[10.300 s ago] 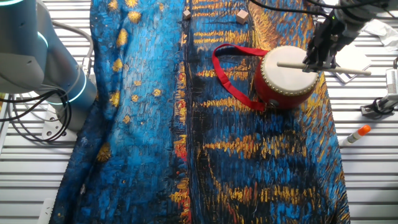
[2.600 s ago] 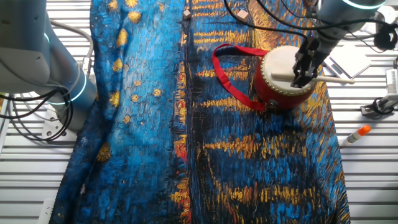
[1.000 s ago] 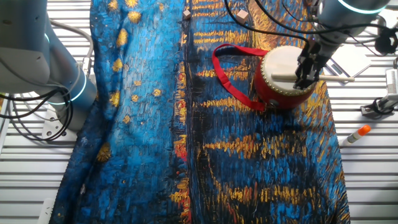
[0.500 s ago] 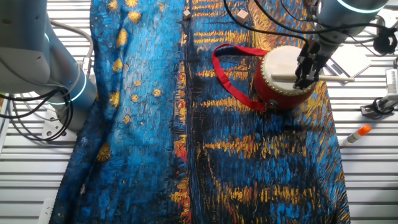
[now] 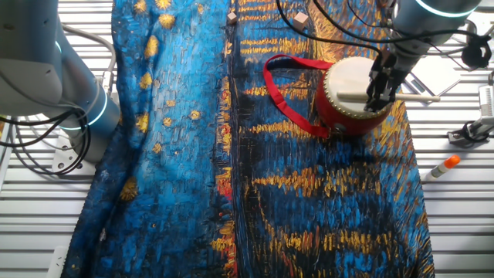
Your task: Play the drum
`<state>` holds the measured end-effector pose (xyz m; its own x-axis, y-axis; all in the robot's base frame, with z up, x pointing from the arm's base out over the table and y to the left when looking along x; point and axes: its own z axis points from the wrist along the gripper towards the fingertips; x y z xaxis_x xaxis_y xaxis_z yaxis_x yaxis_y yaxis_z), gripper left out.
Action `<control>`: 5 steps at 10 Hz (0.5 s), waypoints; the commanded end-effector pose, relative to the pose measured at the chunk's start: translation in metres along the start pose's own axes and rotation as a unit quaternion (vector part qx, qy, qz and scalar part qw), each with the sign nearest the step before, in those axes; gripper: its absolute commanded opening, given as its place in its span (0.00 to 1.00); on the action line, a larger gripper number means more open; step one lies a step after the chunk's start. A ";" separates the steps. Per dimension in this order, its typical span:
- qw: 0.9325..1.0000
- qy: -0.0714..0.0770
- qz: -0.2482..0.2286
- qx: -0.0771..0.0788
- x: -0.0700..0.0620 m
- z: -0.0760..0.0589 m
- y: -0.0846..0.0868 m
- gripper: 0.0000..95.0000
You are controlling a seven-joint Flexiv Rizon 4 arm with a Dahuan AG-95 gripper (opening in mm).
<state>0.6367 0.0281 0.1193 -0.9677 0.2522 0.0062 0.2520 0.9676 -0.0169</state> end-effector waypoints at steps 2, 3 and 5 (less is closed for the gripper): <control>1.000 0.000 0.001 0.001 -0.003 0.002 0.000 0.00; 1.000 0.001 -0.001 0.002 -0.003 0.002 0.000 0.00; 1.000 0.002 -0.002 0.006 -0.003 0.001 0.000 0.00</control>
<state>0.6385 0.0270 0.1209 -0.9687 0.2482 0.0077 0.2478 0.9683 -0.0319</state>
